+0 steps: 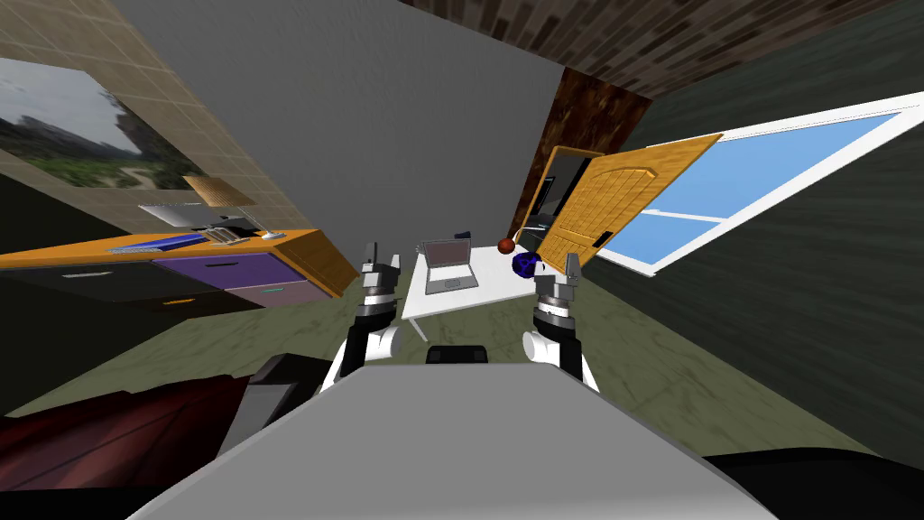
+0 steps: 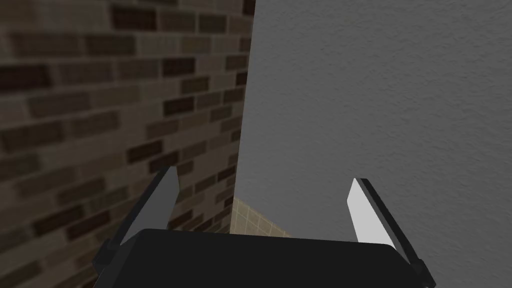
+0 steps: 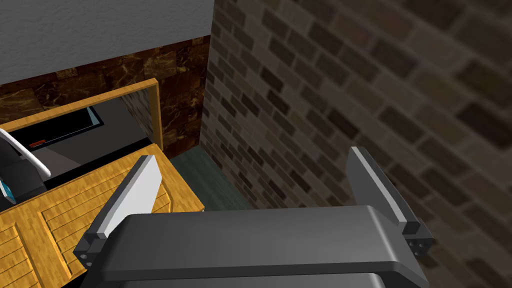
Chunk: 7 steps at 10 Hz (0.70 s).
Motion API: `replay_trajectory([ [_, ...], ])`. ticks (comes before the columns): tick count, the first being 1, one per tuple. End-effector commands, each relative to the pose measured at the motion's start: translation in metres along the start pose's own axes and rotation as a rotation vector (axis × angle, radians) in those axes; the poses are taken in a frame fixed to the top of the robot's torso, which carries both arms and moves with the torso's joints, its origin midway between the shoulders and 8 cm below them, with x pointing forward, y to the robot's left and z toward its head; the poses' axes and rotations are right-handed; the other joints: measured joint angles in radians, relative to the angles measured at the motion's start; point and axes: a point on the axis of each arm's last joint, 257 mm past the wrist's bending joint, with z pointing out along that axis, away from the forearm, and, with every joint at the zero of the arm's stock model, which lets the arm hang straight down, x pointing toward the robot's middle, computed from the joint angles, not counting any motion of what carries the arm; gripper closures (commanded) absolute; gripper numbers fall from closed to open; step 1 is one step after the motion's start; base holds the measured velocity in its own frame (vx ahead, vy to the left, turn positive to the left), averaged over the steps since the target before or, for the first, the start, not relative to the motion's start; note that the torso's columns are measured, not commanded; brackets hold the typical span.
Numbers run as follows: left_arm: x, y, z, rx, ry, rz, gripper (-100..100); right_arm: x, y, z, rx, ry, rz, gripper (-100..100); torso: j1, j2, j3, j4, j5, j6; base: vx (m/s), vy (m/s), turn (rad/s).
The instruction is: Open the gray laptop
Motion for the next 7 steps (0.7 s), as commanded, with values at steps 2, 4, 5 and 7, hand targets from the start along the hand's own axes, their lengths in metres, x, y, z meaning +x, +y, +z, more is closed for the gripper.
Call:
replay_trajectory([
  [2,0.0,0.0,0.0,0.0,0.0,0.0,0,0.0,0.0,0.0,0.0,0.0,0.0,0,0.0,0.104,-0.209,0.105,0.0,0.0,0.0,0.0,0.0],
  [4,0.0,-0.0001,0.0,0.0,0.0,0.0,0,0.0,0.0001,0.0,0.0,0.0,0.0,0,0.0,0.248,-0.497,0.248,0.0,0.0,0.0,0.0,0.0],
  [5,0.0,-0.0001,0.0,0.0,0.0,0.0,0,0.0,0.0001,0.0,0.0,0.0,0.0,0,0.0,0.322,-0.644,0.322,0.0,0.0,0.0,0.0,0.0],
  [7,0.0,-0.0002,0.0,0.0,0.0,0.0,0,0.0,0.0002,0.0,0.0,0.0,0.0,0,0.0,0.47,-0.939,0.47,0.0,0.0,0.0,0.0,0.0],
])
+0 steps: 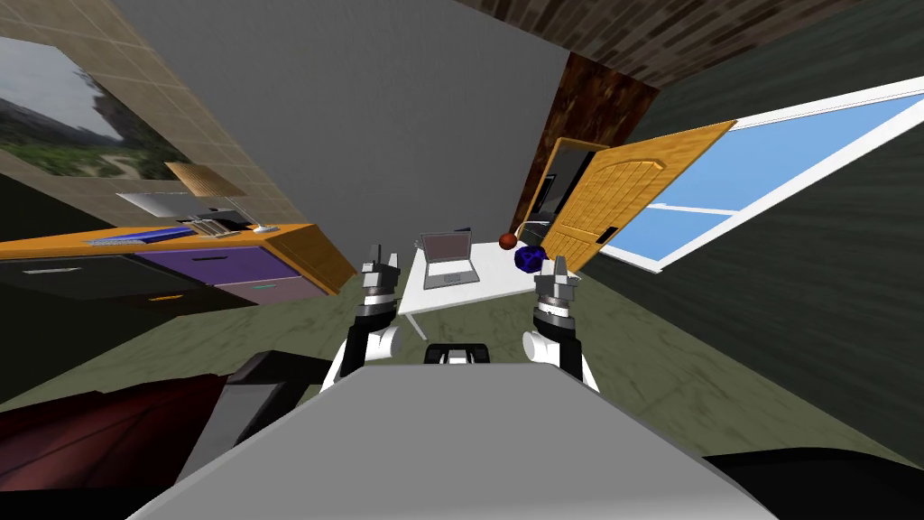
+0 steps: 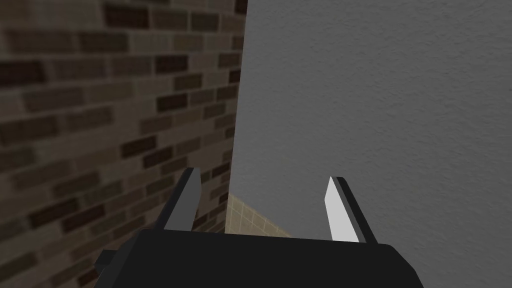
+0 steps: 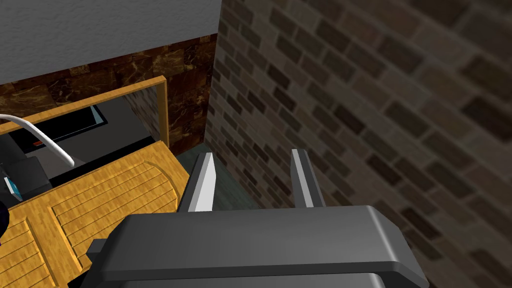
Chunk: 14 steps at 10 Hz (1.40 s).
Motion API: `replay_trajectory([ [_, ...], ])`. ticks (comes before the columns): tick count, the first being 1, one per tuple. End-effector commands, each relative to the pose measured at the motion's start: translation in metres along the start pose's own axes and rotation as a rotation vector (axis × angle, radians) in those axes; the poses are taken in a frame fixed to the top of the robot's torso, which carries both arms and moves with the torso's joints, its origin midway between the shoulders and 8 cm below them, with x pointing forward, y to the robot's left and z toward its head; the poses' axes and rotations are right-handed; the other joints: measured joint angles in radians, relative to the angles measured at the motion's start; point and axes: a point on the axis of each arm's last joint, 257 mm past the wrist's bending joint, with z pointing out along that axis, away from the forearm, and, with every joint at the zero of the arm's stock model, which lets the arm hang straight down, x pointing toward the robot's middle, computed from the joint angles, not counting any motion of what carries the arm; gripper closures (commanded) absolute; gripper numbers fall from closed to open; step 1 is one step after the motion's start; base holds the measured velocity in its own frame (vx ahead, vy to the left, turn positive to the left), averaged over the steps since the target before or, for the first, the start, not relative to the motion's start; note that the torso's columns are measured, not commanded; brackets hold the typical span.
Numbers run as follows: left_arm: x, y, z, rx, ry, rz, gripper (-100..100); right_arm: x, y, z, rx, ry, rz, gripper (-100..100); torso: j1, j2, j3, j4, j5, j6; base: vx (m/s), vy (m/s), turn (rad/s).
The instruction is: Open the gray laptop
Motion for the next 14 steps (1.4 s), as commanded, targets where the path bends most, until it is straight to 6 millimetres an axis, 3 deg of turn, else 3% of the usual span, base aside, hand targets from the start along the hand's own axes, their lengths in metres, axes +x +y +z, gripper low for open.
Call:
replay_trajectory([
  [1,0.0,0.0,0.0,0.0,0.0,0.0,0,0.0,0.0,0.0,0.0,0.0,0.0,0,0.0,0.074,-0.148,0.074,0.0,0.0,0.0,0.0,0.0],
  [2,0.0,0.0,0.0,0.0,0.0,0.0,0,0.0,0.0,0.0,0.0,0.0,0.0,0,0.0,0.148,-0.295,0.148,0.0,0.0,0.0,0.0,0.0],
  [3,0.003,0.006,0.0,-0.01,0.032,0.017,-100,0.0,0.0,0.0,0.0,0.0,0.0,0,0.0,0.221,-0.443,0.221,0.0,0.0,0.006,-0.001,-0.027],
  [5,0.008,0.019,0.001,-0.03,0.079,0.046,-100,0.0,0.0,0.0,0.001,0.0,0.0,0,0.0,0.264,-0.531,0.264,0.0,0.0,0.003,-0.003,-0.047],
  [9,0.008,0.059,0.007,-0.087,0.158,0.118,-100,0.0,0.0,0.0,0.001,0.0,0.0,0,0.0,0.268,-0.537,0.268,0.0,0.0,0.008,-0.005,-0.08],
  [14,-0.007,0.107,0.024,-0.15,0.202,0.203,-100,0.0,0.0,0.0,0.001,0.0,0.0,0,0.0,0.268,-0.537,0.268,0.0,0.0,0.01,-0.005,-0.088],
])
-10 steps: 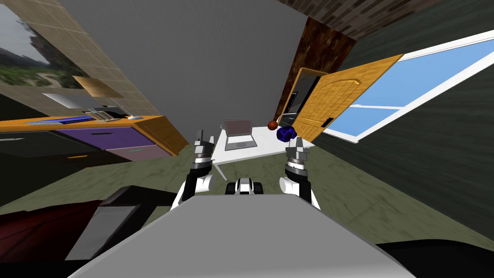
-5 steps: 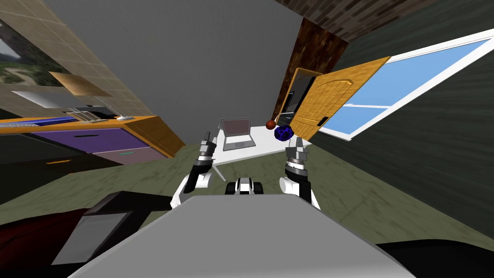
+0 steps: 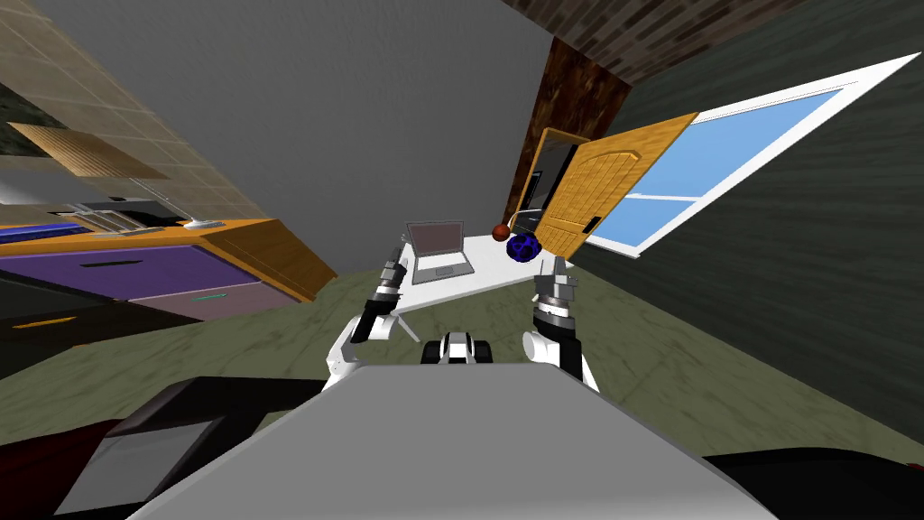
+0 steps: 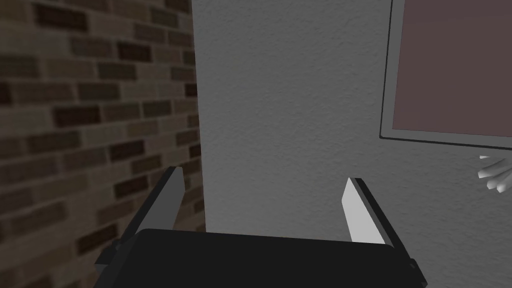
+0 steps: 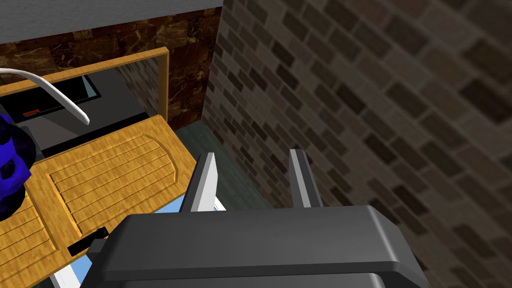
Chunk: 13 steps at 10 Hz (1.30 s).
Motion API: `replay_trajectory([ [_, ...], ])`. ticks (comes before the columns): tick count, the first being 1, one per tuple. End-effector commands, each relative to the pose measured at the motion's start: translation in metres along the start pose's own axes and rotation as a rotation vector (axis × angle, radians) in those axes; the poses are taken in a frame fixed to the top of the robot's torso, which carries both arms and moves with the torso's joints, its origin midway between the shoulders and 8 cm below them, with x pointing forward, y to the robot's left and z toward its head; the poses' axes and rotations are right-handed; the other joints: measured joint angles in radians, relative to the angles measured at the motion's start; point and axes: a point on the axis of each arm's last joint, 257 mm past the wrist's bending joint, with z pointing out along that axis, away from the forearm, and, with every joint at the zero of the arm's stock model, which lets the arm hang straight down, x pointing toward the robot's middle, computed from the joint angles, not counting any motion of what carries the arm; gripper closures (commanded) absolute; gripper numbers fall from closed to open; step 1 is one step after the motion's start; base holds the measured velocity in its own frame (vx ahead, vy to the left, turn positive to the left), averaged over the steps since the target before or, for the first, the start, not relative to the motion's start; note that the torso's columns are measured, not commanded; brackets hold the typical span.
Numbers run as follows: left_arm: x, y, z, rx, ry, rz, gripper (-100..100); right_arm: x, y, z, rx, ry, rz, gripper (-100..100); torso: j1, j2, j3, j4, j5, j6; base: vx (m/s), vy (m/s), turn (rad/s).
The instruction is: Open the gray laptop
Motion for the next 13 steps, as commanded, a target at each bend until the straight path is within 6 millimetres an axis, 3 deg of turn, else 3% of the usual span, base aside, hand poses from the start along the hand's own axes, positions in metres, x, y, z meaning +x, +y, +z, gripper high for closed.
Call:
replay_trajectory([
  [1,-0.005,0.02,0.006,-0.032,0.009,0.025,-100,0.0,0.0,0.0,0.0,0.0,0.0,0,0.0,0.0,0.0,0.0,0.0,0.001,0.006,-0.003,-0.046],
  [6,-0.024,0.054,0.028,-0.081,0.02,0.093,-100,0.0,0.0,0.0,0.0,0.0,0.0,0,0.0,0.0,0.0,0.0,0.0,0.0,0.007,-0.003,-0.071],
  [7,-0.025,0.063,0.025,-0.101,0.02,0.093,-100,0.0,0.0,0.0,0.0,0.0,0.0,0,0.0,0.0,0.0,0.0,0.0,0.001,0.007,-0.003,-0.059],
  [9,-0.044,0.08,0.043,-0.127,0.017,0.142,-100,0.0,0.0,0.0,0.0,0.0,0.0,0,0.0,0.0,0.0,0.0,0.0,0.001,0.011,-0.005,-0.131],
  [12,-0.057,0.105,0.046,-0.177,0.011,0.168,-100,0.0,0.0,0.0,0.0,0.0,0.0,0,0.0,0.0,0.0,0.0,0.0,0.001,0.009,-0.004,-0.064],
  [13,-0.069,0.107,0.058,-0.179,0.005,0.194,-100,0.0,0.0,0.0,0.0,0.0,0.0,0,0.0,0.0,0.0,0.0,0.0,0.0,0.004,-0.006,-0.104],
])
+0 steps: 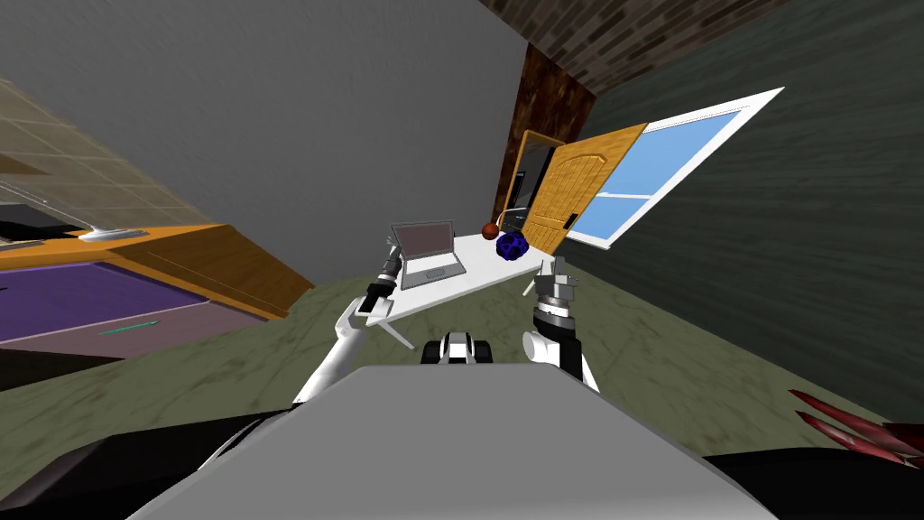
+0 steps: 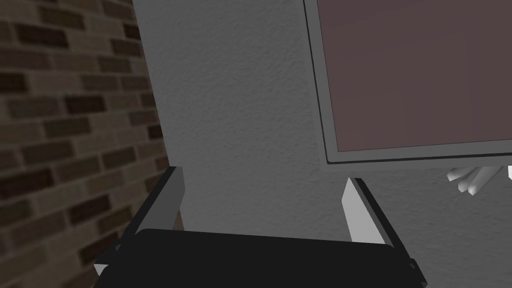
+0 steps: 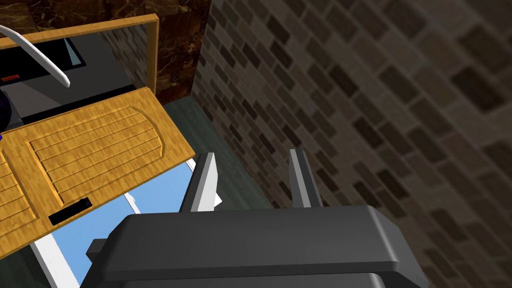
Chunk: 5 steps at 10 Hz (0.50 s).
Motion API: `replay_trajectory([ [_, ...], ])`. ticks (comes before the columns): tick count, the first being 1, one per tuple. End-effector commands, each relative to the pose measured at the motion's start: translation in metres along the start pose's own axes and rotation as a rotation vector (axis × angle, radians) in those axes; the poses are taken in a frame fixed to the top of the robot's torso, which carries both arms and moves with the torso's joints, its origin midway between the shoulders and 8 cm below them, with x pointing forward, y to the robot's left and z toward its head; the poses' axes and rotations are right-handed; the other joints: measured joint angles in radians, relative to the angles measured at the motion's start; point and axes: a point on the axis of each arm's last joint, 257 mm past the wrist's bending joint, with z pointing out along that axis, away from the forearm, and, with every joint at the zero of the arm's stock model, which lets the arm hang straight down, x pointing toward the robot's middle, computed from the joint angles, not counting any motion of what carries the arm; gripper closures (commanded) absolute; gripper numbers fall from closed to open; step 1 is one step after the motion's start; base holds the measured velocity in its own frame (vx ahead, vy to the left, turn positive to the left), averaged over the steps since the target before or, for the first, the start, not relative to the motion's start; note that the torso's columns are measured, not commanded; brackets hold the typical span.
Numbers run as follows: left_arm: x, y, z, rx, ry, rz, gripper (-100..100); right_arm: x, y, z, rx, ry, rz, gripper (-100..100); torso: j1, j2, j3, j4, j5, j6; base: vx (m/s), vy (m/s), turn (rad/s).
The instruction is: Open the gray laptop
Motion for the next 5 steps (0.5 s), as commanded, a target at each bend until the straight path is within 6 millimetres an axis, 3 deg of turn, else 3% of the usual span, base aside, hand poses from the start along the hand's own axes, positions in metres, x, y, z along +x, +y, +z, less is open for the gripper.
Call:
replay_trajectory([
  [1,-0.014,0.02,0.011,-0.041,-0.008,0.028,-100,0.0,0.0,0.0,0.0,0.0,0.0,0,0.0,0.0,0.0,0.0,0.0,0.001,0.006,-0.002,-0.055],
  [4,-0.043,0.033,0.032,-0.072,-0.031,0.077,-100,0.0,0.0,0.0,0.0,0.0,0.0,0,0.0,0.0,0.0,0.0,0.0,0.0,0.008,-0.004,-0.082],
  [5,-0.043,0.045,0.029,-0.096,-0.031,0.077,-100,0.0,0.0,0.0,0.0,0.0,0.0,0,0.0,-0.001,0.0,0.0,0.0,0.001,0.007,-0.004,-0.061],
])
